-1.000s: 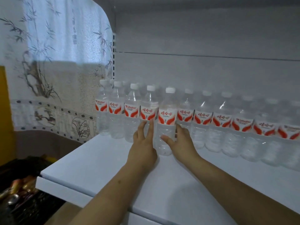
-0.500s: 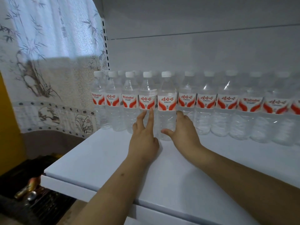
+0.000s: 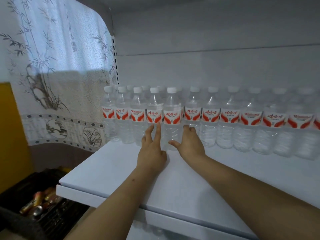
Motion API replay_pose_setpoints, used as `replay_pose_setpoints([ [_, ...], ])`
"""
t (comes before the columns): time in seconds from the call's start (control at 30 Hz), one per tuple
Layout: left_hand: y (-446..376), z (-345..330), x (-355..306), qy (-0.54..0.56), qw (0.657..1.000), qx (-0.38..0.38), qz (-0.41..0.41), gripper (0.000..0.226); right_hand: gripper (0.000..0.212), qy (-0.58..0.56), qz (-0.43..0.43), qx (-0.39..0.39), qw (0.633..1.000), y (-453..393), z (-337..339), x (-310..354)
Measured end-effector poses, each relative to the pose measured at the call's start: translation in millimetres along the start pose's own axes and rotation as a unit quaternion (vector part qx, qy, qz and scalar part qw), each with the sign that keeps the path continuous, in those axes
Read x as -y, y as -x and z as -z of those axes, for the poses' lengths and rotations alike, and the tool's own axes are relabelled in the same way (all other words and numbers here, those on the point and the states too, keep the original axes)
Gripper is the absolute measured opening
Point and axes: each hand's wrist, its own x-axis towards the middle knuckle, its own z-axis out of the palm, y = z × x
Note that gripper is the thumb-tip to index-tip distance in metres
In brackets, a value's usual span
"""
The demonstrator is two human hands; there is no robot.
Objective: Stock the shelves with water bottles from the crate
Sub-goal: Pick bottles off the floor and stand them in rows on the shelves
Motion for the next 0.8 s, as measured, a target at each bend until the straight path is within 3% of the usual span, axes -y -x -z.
replay_pose_setpoints([
  [0.13, -2.9, 26.3, -10.6, -0.034, 0.995, 0.089, 0.022, 0.098, 0.059, 0.05, 0.03, -0.045, 0.997, 12.5, 49.0, -0.6],
  [0.27, 15.8, 53.9, -53.6, -0.003, 0.993, 0.118, -0.002, 0.089, 0.06, 0.038, 0.035, -0.074, 0.996, 31.3, 110.1, -8.7],
  [0.47, 75.8, 74.4, -169.6, 0.028, 0.984, 0.152, -0.093, 0.066, 0.068, 0.043, 0.027, -0.115, 0.992, 82.4, 215.8, -24.1],
  [0.57, 113.0, 78.9, -236.8, 0.06, 0.969, 0.164, -0.175, 0.061, 0.068, 0.061, 0.007, -0.143, 0.988, 118.0, 274.3, -40.5],
  [0.8, 224.0, 40.8, -380.7, 0.128, 0.905, 0.247, -0.321, 0.055, 0.065, 0.122, -0.052, -0.201, 0.971, 261.5, 393.6, -126.9],
])
